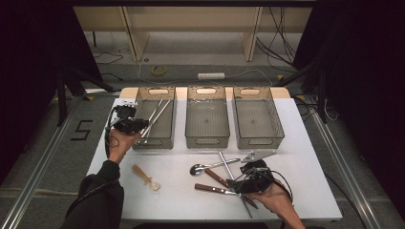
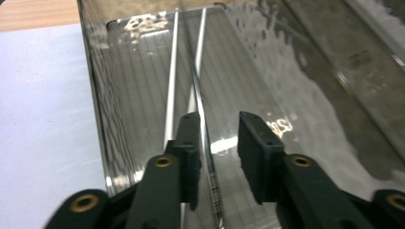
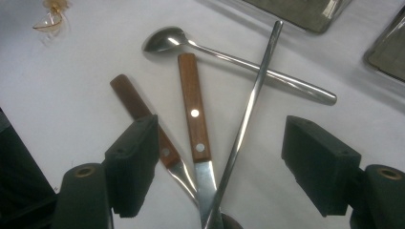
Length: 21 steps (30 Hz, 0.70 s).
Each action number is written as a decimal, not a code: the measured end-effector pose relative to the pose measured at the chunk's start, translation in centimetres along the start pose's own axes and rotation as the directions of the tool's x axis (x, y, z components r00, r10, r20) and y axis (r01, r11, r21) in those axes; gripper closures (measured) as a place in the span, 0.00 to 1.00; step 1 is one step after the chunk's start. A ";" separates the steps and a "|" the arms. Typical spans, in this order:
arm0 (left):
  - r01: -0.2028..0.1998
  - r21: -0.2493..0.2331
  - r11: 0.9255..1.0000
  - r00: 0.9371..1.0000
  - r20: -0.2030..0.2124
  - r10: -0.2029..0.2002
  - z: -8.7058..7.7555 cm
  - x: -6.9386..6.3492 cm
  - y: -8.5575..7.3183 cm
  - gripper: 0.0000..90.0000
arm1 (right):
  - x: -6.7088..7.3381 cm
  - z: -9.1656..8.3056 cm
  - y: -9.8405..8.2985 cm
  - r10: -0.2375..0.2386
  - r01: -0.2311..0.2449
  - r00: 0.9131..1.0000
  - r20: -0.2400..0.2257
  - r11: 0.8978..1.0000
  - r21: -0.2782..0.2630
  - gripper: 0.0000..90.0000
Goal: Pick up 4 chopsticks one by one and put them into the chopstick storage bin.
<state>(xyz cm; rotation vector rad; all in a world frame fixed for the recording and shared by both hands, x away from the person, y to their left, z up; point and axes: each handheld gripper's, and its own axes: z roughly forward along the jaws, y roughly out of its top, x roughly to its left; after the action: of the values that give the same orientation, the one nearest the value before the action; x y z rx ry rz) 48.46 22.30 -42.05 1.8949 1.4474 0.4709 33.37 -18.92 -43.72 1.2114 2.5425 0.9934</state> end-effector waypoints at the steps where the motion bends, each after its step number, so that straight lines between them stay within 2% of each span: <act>1: 0.006 -0.003 1.000 1.000 0.010 -0.006 -0.3 -0.1 -0.1 0.68 | 0.0 0.0 0.0 -0.001 0.001 1.000 0.002 1.000 0.000 0.34; 6: 0.030 -0.027 0.999 0.997 0.072 -0.028 -1.6 -0.6 -1.0 0.51 | -0.1 0.0 0.1 -0.001 0.001 1.000 0.009 1.000 0.005 0.36; 10: 0.017 -0.040 0.999 0.995 0.099 -0.013 -2.8 -1.5 -1.8 0.41 | -0.2 0.1 0.2 0.008 -0.009 1.000 0.018 1.000 0.017 0.38; 12: 0.024 -0.060 0.998 0.992 0.122 -0.017 -3.4 -2.2 -2.3 0.38 | -0.3 0.1 0.3 0.009 -0.009 1.000 0.024 1.000 0.023 0.41; 15: -0.031 -0.065 0.997 0.989 0.140 0.040 -4.3 -3.5 -3.1 0.33 | -0.4 0.3 0.3 0.018 -0.019 1.000 0.022 0.999 0.038 0.47; 19: -0.039 -0.085 0.996 0.981 0.188 0.054 -5.4 -4.4 -4.2 0.28 | -0.6 0.8 0.5 0.034 -0.037 0.999 0.040 0.996 0.079 0.52; 21: -0.044 -0.096 0.994 0.978 0.198 0.062 -5.8 -4.6 -4.8 0.26 | -0.7 0.9 0.6 0.039 -0.043 0.998 0.044 0.995 0.092 0.54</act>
<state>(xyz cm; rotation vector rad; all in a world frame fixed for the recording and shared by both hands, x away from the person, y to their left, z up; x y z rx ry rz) 39.95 20.33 -40.89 1.8547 1.2268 0.3532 34.57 -18.72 -44.15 1.3003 2.5665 0.8565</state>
